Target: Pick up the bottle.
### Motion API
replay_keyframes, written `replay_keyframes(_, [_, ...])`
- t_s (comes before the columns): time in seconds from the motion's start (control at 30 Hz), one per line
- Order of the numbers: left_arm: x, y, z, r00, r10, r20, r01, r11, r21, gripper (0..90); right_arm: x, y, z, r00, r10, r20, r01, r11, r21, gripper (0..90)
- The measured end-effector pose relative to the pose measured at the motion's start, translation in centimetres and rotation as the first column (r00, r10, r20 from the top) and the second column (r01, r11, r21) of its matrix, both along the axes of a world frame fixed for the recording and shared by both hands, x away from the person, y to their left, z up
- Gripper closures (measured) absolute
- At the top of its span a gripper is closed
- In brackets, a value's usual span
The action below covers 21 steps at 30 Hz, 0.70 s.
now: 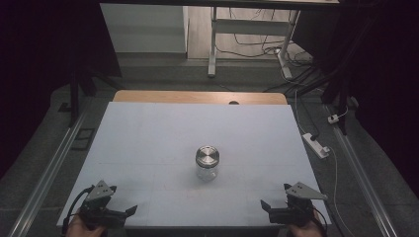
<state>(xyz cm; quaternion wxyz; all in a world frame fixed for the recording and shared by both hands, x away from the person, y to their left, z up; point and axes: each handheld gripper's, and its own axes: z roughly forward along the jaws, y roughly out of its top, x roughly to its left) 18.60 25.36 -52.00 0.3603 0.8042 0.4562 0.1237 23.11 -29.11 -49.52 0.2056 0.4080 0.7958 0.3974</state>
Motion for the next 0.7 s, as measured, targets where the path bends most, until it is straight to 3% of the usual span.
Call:
replay_keyframes(0.23, [0.13, 0.28, -0.05, 0.9999, -0.003, -0.016, 0.003, 0.9997, -0.023, 0.2, 0.04, 0.43, -0.08, 0.9994, 0.033, -0.007, -0.033, 0.999, -0.031, 0.0])
replay_keyframes(0.7, [0.18, 0.21, -0.09, 0.9996, -0.017, -0.021, 0.017, 0.9995, -0.025, 0.5, 0.13, 0.58, -0.12, 0.9983, 0.054, -0.02, -0.055, 0.998, -0.044, 0.0])
